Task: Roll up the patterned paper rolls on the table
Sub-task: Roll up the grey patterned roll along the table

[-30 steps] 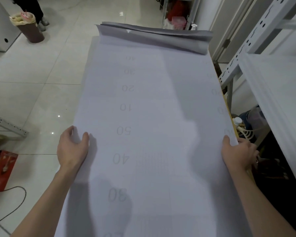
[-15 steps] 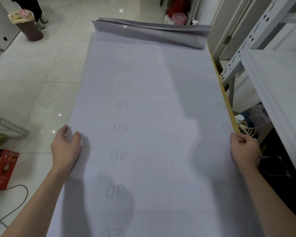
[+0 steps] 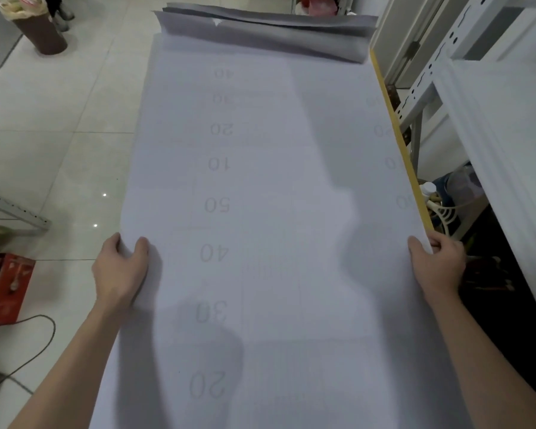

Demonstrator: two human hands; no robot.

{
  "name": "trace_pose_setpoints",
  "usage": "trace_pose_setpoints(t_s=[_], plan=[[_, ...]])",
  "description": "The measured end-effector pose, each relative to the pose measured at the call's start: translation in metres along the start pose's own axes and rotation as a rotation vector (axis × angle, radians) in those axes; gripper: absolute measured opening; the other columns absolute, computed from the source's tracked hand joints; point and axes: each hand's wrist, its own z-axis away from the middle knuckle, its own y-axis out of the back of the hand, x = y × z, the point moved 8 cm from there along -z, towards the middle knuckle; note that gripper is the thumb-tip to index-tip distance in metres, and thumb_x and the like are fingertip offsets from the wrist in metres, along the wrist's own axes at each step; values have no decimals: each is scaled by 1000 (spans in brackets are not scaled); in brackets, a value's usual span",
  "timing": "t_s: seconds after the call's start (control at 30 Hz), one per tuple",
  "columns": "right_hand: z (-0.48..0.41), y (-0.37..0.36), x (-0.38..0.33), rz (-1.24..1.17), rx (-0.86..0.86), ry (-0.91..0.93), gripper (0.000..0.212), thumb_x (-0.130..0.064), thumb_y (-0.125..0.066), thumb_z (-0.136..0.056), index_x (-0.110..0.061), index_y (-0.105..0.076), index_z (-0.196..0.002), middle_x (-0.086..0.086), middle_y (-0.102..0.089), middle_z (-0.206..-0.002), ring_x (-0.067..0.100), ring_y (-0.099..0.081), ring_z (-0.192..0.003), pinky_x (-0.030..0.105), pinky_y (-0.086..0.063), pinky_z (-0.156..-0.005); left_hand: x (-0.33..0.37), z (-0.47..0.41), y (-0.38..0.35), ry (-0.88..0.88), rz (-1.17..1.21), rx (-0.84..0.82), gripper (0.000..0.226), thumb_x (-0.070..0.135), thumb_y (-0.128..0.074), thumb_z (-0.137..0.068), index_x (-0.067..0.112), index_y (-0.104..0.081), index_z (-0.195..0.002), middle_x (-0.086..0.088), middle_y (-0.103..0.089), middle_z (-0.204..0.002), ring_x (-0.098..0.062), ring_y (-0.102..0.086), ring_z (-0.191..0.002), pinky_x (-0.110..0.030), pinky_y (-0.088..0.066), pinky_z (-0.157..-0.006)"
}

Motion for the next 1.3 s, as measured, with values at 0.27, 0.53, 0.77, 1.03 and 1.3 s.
trace_pose_setpoints(t_s=[0.27, 0.53, 0.77, 1.03, 1.3], plan=[[56, 37, 51, 83, 31, -72, 30, -29, -64, -87, -8, -65, -109, 17, -51, -127, 35, -54, -108, 39, -40, -95, -44, 67, 38, 99, -124, 68, 60, 49, -52, -88, 11, -50, -134, -15, -59, -132, -40, -53, -121, -52, -43, -101], [93, 61, 67, 57, -12, -57, 35, -24, -66, -89, -7, -62, -119, 16, -46, -132, 34, -52, -111, 41, -42, -98, -57, 104, 45, 33, 27, 28, 61, 40, -53, -93, 8, -42, -144, -9, -47, -148, -28, -41, -138, -43, -32, -115], [150, 94, 104, 133, 52, -66, 32, -19, -62, -91, 0, -63, -117, 24, -51, -126, 40, -49, -113, 47, -39, -101, -93, 177, 71, 69, -197, 123, 25, 35, -48, -89, 13, -44, -80, -13, -56, -87, -36, -51, -76, -43, -45, -63], [172, 107, 116, 51, -6, 58, 35, -18, -70, -88, 3, -63, -115, 19, -50, -121, 33, -55, -100, 43, -46, -97, -110, 205, 77, -36, -67, 63, 22, 41, -50, -89, 20, -45, -84, -6, -59, -86, -29, -52, -81, -44, -43, -75], [214, 137, 148, 8, -22, -22, 36, -18, -71, -86, 1, -64, -116, 17, -51, -121, 31, -58, -99, 35, -45, -95, -151, 277, 96, 109, -152, 83, 49, 41, -48, -94, 2, -51, -123, -25, -59, -124, -45, -54, -114, -53, -43, -97]])
